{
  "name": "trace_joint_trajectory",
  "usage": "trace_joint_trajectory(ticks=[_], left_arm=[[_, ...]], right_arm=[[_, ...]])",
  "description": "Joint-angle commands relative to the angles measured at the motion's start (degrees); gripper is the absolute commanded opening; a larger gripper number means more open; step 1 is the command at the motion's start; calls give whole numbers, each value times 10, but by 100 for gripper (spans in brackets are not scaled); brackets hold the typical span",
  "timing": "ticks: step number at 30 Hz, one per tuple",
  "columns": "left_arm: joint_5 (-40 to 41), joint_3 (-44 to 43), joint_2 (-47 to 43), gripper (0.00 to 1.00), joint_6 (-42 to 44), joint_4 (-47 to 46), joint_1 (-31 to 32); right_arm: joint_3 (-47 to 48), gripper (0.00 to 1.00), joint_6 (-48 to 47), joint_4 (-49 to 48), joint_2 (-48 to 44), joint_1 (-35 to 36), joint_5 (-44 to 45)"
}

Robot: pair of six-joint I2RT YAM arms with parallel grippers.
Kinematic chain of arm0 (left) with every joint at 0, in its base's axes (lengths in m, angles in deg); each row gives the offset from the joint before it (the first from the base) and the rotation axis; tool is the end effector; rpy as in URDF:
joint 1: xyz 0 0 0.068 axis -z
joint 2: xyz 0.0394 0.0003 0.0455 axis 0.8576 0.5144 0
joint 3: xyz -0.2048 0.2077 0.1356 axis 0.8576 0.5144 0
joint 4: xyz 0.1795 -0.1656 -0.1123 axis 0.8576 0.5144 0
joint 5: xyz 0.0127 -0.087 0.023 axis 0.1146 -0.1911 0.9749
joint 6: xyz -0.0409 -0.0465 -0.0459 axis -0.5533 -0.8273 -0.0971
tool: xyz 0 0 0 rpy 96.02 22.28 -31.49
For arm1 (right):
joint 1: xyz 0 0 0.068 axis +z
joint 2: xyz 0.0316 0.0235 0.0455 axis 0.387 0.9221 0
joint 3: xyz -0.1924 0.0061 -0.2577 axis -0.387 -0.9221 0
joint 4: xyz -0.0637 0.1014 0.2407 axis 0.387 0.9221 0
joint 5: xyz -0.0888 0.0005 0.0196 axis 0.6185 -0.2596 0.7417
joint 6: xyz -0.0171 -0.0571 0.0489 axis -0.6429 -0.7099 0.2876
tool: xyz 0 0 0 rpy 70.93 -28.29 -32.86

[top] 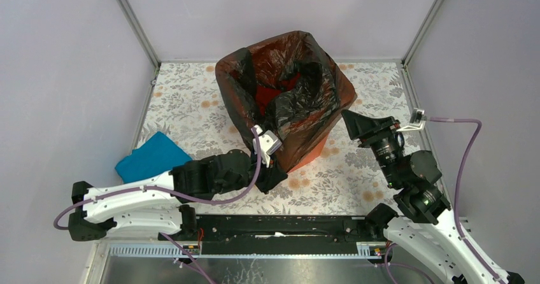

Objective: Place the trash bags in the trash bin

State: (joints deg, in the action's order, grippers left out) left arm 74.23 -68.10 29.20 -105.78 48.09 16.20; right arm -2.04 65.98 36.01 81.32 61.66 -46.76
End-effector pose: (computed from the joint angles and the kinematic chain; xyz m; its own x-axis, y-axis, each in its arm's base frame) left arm 0.0672 -0.2098 0.3778 -0.4926 0.1428 -0.8585 0.7721 0.5268 -0.3554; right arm 0.0868 0.0442 0.4208 -0.0871 0.7928 -0.6032 -0.4376 0.5135 0.7381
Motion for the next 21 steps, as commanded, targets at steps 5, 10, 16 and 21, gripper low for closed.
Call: trace_joint_trajectory(ticks=[5,10,16,21], left_arm=[[21,5,-3,20,-31,35,-5],[18,-4,-16,46,-35,51,-4],[-62,-8,-84,83,-23,58,-5],[-92,-5,-158,90,-31,121,-5]], right_arm=[[-11,58,28,-70,26,2,-42],[9,70,-42,5,26,2,-9],[55,72,-259,131,40,2,-27],[70,76,-342,195,22,2,-57]])
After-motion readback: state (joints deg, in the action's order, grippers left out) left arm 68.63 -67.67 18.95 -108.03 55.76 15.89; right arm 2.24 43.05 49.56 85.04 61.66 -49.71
